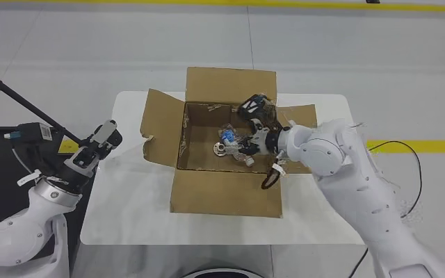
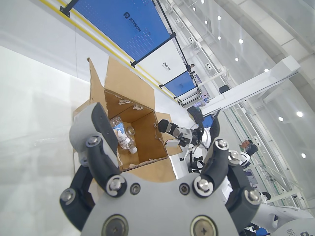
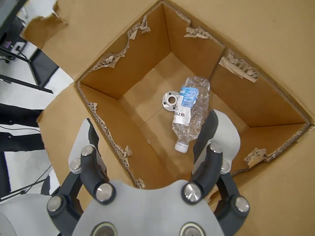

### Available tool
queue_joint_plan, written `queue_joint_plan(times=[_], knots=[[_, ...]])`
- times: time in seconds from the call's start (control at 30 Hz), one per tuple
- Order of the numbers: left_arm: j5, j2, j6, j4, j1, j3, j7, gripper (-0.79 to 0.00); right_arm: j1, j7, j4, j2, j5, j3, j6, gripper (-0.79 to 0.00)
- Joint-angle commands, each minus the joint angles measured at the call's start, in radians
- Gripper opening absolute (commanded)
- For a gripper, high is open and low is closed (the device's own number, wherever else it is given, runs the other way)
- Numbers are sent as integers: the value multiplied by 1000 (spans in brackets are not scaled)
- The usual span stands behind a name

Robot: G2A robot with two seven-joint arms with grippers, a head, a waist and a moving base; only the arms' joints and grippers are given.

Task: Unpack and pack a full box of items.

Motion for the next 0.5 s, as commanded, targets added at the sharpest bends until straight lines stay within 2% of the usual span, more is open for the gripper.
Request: queue_joint_plan(times=[0.0,0.2,0.47], knots=[[-17,1,11,-3,3,3,15,0,41,16,18,-16,-39,-64,44,0],[-27,4,8,-15,18,1,27,0,181,53,169,-87,-125,-246,173,0],[-27,4,8,-15,18,1,27,0,316,104,422,-191,-132,-406,205,0]])
